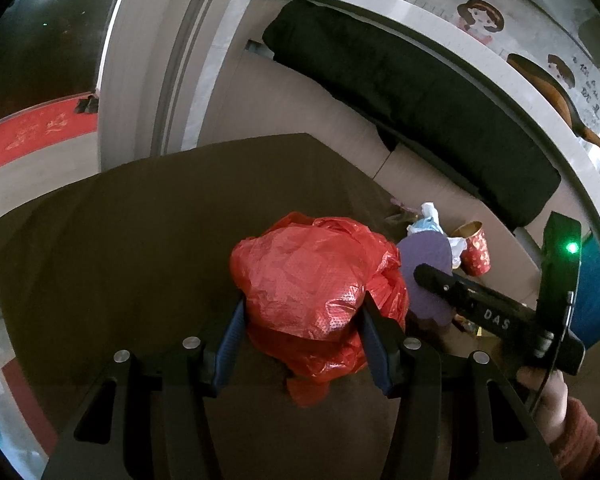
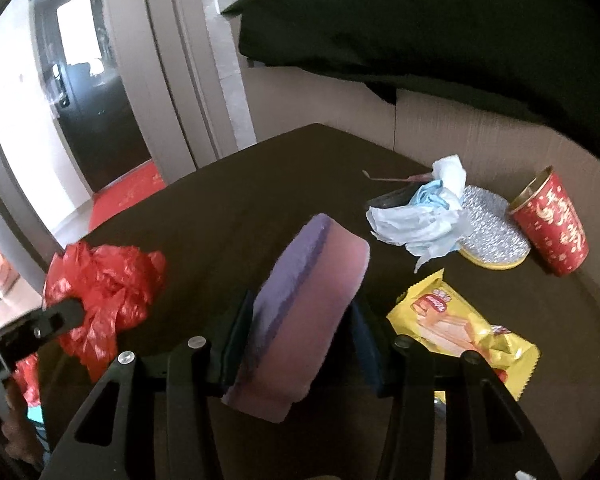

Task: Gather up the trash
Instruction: 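Lift the red bag with the left gripper while the right gripper carries the sponge toward the bin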

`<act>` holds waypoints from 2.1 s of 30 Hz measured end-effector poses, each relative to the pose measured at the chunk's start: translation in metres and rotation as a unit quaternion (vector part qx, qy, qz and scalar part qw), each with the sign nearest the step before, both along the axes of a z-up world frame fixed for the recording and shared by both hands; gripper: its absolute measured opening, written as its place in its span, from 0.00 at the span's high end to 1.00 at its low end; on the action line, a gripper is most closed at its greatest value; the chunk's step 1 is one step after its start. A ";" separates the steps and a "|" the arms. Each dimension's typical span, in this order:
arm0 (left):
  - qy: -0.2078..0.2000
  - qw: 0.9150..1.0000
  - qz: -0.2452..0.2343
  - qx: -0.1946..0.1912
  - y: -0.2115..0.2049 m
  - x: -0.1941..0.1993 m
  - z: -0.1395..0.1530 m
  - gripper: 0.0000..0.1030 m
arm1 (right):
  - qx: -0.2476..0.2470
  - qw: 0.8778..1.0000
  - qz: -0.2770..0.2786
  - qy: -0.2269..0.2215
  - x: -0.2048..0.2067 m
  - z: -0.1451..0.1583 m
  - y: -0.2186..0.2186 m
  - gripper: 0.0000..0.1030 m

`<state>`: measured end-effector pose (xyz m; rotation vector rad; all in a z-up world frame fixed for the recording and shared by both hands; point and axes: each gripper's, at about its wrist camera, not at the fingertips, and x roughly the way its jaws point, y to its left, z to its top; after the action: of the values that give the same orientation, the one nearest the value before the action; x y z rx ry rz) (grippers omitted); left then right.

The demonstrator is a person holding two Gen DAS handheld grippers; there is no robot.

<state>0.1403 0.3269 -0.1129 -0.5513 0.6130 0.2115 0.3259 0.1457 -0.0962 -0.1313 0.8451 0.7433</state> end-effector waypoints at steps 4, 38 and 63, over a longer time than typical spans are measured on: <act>0.002 1.000 0.001 0.001 -0.001 0.000 -0.001 0.47 | 0.010 1.000 0.001 0.018 0.004 -0.005 0.001 0.55; -0.114 0.968 -0.152 0.163 -0.212 0.016 0.129 0.47 | 0.020 0.977 -0.098 -0.188 -0.109 0.145 -0.225 0.68; -0.171 0.912 -0.299 0.222 -0.418 0.044 0.162 0.47 | 0.010 0.931 -0.284 -0.230 -0.153 0.170 -0.436 0.68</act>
<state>0.1839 -0.0911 0.0494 0.0593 0.3497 -0.3206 0.1725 -0.2902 0.0740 -0.0332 0.3872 0.1571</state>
